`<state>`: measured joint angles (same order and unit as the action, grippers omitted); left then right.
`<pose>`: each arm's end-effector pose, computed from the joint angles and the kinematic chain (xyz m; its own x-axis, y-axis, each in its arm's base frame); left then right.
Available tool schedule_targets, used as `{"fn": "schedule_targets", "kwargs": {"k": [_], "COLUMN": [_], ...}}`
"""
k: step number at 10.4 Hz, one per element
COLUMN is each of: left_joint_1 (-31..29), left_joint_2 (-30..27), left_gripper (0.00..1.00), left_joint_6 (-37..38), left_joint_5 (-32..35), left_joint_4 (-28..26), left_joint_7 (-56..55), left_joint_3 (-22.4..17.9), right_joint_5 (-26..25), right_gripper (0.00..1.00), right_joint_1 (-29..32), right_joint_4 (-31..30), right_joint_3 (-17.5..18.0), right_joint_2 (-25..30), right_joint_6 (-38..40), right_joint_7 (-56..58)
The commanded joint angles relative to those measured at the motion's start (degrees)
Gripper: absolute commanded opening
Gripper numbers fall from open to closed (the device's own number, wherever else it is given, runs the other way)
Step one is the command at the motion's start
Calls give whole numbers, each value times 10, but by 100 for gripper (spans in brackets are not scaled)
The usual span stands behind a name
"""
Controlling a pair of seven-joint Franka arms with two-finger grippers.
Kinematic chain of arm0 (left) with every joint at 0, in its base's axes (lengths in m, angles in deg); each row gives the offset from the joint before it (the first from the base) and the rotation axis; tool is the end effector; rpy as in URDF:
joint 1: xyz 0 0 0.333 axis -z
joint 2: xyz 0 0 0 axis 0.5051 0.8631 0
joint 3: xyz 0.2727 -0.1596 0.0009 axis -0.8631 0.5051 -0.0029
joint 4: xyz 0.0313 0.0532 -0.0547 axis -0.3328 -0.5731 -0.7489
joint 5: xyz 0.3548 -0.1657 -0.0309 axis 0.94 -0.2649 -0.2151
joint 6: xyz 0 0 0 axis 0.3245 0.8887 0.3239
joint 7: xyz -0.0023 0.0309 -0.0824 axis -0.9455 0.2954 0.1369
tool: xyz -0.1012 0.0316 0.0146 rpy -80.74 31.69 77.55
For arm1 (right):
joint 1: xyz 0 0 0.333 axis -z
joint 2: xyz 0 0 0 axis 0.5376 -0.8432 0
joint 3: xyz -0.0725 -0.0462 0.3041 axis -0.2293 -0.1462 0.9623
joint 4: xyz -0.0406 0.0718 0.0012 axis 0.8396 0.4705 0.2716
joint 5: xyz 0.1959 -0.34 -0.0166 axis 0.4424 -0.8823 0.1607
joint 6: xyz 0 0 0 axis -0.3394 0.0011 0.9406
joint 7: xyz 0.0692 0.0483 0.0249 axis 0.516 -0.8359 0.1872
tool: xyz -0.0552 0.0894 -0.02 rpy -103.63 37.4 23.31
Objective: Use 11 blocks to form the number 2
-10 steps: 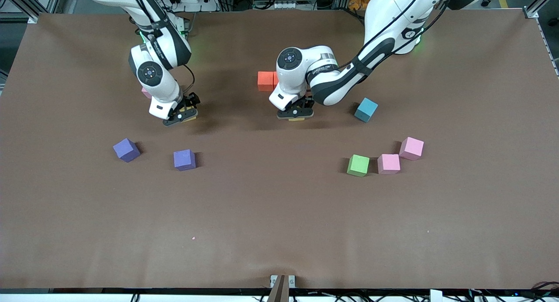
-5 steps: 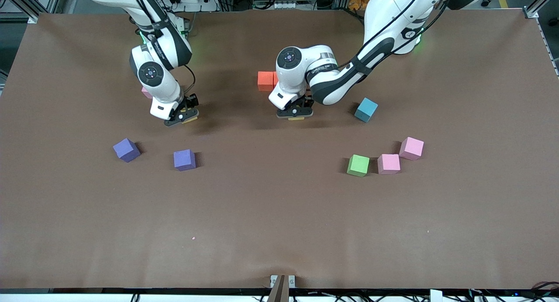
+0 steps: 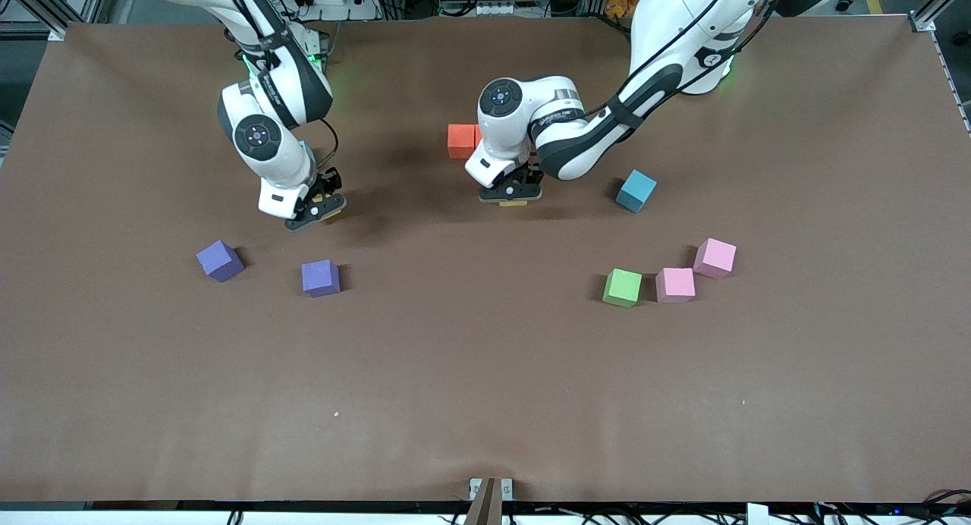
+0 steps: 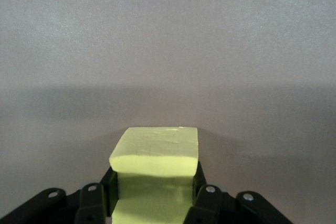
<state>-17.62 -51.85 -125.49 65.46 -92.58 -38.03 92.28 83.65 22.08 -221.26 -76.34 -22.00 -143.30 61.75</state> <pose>0.3554 -0.4876 0.2079 0.9990 0.0136 -0.0438 0.0104 -0.9974 -0.0709 0.4276 0.1648 0.2368 0.8395 0.5155 -0.1717 0.5238 -0.8519 0.0035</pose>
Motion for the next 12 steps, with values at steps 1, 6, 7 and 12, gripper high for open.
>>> {"fn": "schedule_targets", "kwargs": {"k": [1,6,7,12], "left_joint_1": [2,2,-6,-164], "left_joint_2": [-1,-33,-49,-87], "left_gripper": [100,100,100,100], "left_joint_6": [-6,5,19,27], "left_joint_5": [12,13,11,4], "left_joint_4": [-6,2,2,2], "left_joint_7": [-5,-12,-10,-12], "left_joint_3": [1,7,12,89], "right_joint_5": [1,1,0,-63], "right_gripper": [41,41,41,41], "right_joint_1": [9,-61,-77,-145], "right_joint_4": [19,72,84,125], "right_joint_3": [9,9,9,9], "right_joint_2": [6,-18,-27,-74], "right_joint_6": [12,12,12,5], "right_joint_7": [53,95,98,134]}}
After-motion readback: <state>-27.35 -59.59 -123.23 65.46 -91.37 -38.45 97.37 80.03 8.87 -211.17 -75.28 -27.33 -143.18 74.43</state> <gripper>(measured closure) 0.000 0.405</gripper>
